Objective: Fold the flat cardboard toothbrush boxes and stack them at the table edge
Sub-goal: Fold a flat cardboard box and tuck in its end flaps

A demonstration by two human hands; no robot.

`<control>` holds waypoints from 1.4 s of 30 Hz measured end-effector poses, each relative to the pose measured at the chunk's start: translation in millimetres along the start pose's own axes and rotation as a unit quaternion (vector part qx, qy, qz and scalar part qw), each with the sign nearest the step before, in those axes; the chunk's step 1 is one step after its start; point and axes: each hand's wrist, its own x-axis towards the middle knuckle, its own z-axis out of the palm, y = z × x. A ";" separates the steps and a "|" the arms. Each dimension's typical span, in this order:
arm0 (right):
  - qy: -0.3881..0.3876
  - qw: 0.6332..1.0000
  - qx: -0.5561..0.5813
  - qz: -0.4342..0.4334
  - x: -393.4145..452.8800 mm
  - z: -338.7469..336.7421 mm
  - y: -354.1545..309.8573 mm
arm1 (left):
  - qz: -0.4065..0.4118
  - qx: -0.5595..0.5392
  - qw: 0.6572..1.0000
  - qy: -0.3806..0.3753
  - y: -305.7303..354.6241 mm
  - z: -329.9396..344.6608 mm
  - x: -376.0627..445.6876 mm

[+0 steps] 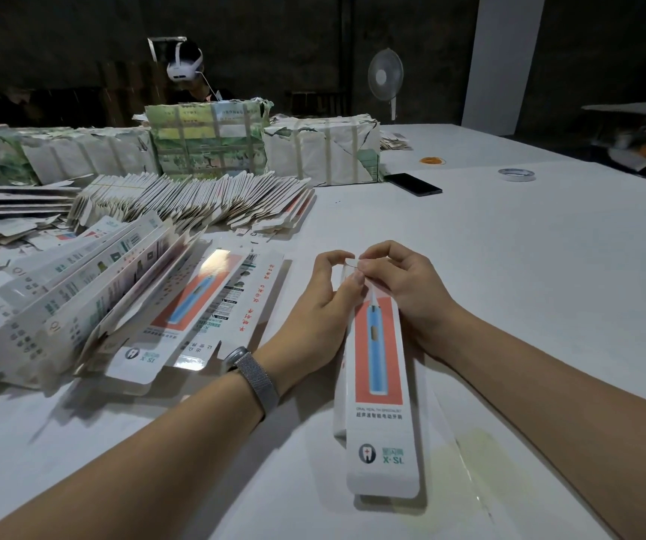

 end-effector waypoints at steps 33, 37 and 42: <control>0.025 1.000 0.011 0.005 1.9 1.7 -1.0 | -0.027 0.023 0.998 -0.050 4.5 -2.7 -2.8; 0.016 0.999 0.025 0.014 2.7 1.9 -0.6 | -0.018 0.017 0.999 -0.045 4.6 -2.4 -3.6; 0.008 0.999 0.033 0.009 1.7 1.3 0.4 | -0.015 0.016 0.999 -0.039 5.4 -1.0 -4.0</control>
